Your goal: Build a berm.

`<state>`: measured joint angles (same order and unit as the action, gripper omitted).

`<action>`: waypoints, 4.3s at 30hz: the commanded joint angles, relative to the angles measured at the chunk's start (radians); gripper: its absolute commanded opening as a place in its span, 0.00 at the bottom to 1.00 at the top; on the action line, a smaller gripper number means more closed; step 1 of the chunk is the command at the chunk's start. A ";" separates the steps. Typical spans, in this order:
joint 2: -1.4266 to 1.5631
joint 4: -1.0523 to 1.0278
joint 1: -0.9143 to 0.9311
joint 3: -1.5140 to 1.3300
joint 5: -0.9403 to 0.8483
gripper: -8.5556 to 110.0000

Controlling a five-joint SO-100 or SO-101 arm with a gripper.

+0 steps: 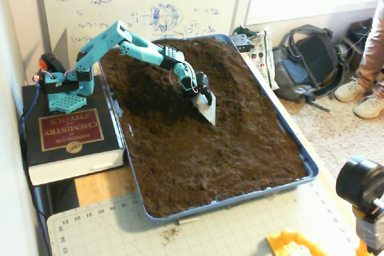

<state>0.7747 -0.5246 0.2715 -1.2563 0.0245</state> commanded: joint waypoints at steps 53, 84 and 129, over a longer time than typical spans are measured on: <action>0.094 -0.058 0.100 -0.425 -0.308 0.08; 0.595 -0.307 0.063 -0.009 -0.155 0.07; 0.586 0.129 -0.307 -0.877 -0.066 0.08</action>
<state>1.3744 -0.5062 -0.0077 -2.2979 -0.0583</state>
